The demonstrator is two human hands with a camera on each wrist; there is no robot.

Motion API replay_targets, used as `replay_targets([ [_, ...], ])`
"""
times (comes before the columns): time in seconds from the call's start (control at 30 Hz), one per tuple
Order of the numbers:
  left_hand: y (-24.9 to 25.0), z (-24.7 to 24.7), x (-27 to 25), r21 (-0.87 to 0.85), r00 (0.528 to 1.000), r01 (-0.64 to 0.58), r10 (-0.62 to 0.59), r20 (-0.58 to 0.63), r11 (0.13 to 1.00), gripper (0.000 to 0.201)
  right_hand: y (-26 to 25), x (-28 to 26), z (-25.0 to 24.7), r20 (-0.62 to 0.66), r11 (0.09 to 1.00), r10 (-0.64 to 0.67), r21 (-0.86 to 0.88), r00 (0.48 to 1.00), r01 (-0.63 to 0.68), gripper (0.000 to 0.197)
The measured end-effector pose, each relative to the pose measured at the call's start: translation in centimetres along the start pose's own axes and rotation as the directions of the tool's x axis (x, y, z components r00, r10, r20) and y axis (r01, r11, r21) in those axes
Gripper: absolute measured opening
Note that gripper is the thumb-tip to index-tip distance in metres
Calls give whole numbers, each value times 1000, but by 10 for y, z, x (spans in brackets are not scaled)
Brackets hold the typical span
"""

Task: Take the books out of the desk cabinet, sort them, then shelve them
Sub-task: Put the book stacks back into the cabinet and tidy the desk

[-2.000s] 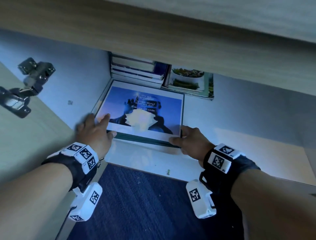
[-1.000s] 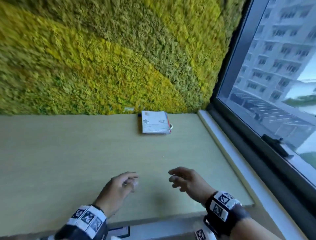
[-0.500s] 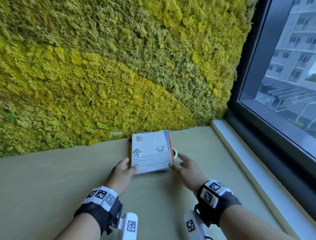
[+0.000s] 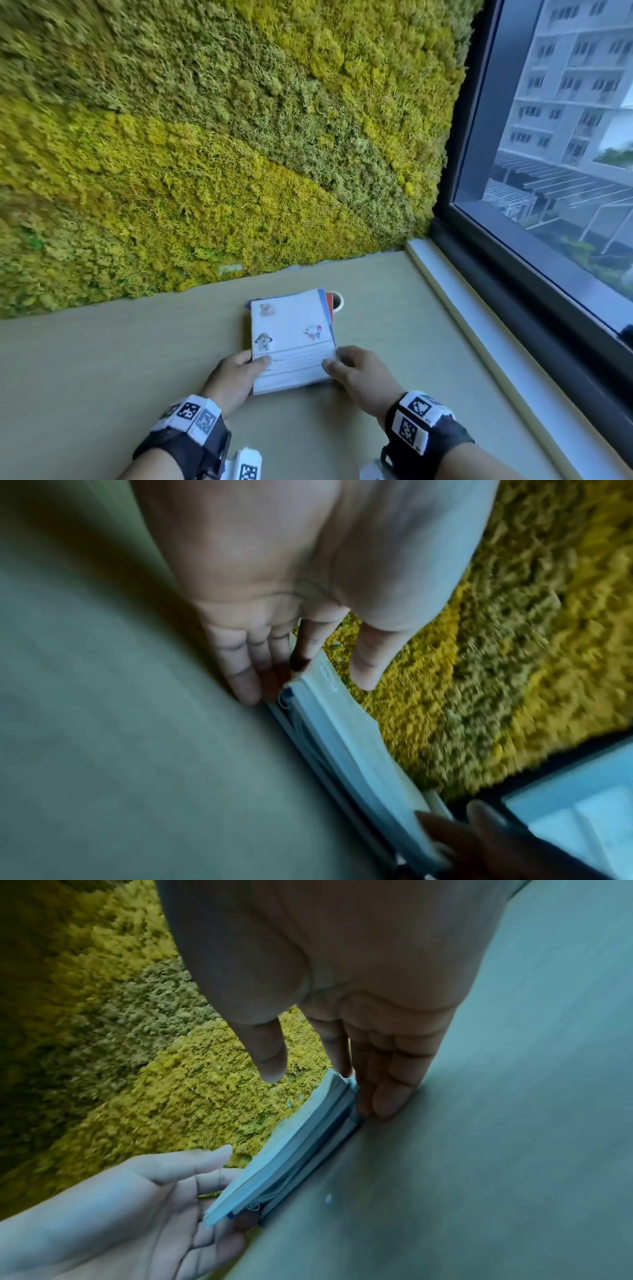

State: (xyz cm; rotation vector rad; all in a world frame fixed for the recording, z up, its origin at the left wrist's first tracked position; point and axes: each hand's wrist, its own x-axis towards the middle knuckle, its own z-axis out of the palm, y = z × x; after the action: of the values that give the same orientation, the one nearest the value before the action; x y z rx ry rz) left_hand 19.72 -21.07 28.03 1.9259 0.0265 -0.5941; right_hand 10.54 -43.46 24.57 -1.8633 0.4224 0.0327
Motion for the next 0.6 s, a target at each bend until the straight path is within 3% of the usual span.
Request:
replay_targets([
  [0.13,-20,-6,-39,239,998,-56,48,39,969,29,4,-46,10,-30,997,74,25,997,-74,68],
  [0.2,-29,-4,-61,341,998,-57,53,22,938,27,11,-72,14,-82,996,93,26,992,-91,75],
  [0.4,-92,2,-180,544,990,-67,125,-70,836,28,28,-184,21,-114,985,112,-116,987,-125,49],
  [0.5,-108,4,-224,389,992,-37,82,-99,921,21,30,-224,33,-112,981,119,-142,987,-134,51],
  [0.6,-122,10,-246,51,996,56,-52,-74,997,53,31,-245,55,-77,975,141,-163,987,-152,62],
])
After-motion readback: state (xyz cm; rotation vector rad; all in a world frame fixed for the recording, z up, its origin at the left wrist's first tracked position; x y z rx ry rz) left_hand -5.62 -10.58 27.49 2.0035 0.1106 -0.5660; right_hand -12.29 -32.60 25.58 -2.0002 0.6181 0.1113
